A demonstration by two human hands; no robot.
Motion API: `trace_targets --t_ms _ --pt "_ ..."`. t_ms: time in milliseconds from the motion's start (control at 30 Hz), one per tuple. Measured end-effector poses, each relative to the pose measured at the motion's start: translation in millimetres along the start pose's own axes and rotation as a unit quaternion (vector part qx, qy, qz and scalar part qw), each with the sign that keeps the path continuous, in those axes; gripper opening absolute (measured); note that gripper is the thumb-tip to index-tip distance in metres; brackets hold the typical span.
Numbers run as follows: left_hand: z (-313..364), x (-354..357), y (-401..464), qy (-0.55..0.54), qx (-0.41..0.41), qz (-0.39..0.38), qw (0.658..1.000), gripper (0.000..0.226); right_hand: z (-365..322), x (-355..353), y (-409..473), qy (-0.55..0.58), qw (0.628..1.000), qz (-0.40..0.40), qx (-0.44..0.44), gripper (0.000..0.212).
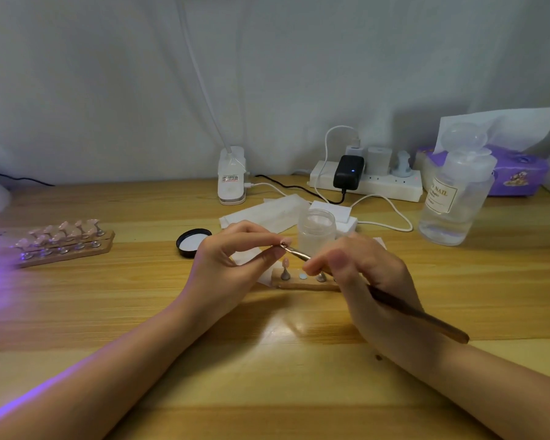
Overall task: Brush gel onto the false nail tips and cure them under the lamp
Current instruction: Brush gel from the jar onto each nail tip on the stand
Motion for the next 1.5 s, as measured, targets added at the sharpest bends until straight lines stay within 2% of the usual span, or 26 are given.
trace_targets --t_ms 67,167,200,267,367,400,433,533,600,800,1000,1100,1233,1400,1500 --pt "-1 0 0 -0.002 -0.006 -0.001 1.000 0.021 6 -1 1 0.012 0.999 0.000 0.040 0.036" --pt "-1 0 0 -0.003 -0.015 -0.006 1.000 0.022 23 -6 1 0.077 0.985 0.027 0.155 0.032" --pt "-1 0 0 -0.003 -0.016 -0.007 1.000 0.022 26 -7 1 0.086 0.982 0.032 0.164 0.032" --pt "-1 0 0 -0.006 -0.019 -0.006 1.000 0.023 18 -5 1 0.054 0.991 0.026 0.121 0.033" --pt "1 1 0 -0.009 -0.015 -0.006 1.000 0.024 1 0 1 -0.006 1.000 -0.001 0.011 0.037" --pt "2 1 0 -0.009 -0.015 -0.007 1.000 0.024 1 0 1 -0.008 1.000 -0.005 0.005 0.038" --pt "1 1 0 -0.010 -0.018 -0.006 1.000 0.024 4 -1 2 -0.001 1.000 -0.002 0.022 0.038" --pt "-1 0 -1 -0.016 -0.031 -0.004 0.999 0.020 23 -6 2 0.070 0.986 0.026 0.147 0.036" --pt "-2 -1 -2 -0.015 -0.033 -0.005 0.999 0.018 29 -8 1 0.088 0.979 0.040 0.180 0.035" --pt "1 1 -1 -0.002 -0.012 -0.013 1.000 0.022 0 1 3 -0.016 1.000 -0.007 0.014 0.030" --pt "2 2 -1 0.002 -0.010 -0.013 1.000 0.024 15 -8 -3 0.014 0.996 0.038 0.086 0.038" --pt "3 3 -1 0.003 -0.006 -0.021 1.000 0.017 10 -6 0 -0.005 0.997 0.038 0.061 0.035" --pt "5 3 -1 0.007 -0.003 -0.020 1.000 0.019 3 0 3 -0.024 0.999 0.012 0.019 0.032" --pt "4 4 -2 0.012 0.000 -0.022 1.000 0.017 14 -5 -2 0.024 0.996 0.031 0.075 0.040" --pt "5 4 -1 0.014 0.007 -0.026 1.000 0.017 10 -4 -1 0.007 0.998 0.026 0.055 0.037"
Point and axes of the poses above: each hand's wrist, its own y-axis towards the middle knuckle, its own x-axis out of the palm, z = x × y, the point moved 6 cm from there along y, towards the middle knuckle, and after that the axes turned 7 degrees about x, right-handed, at the moved point
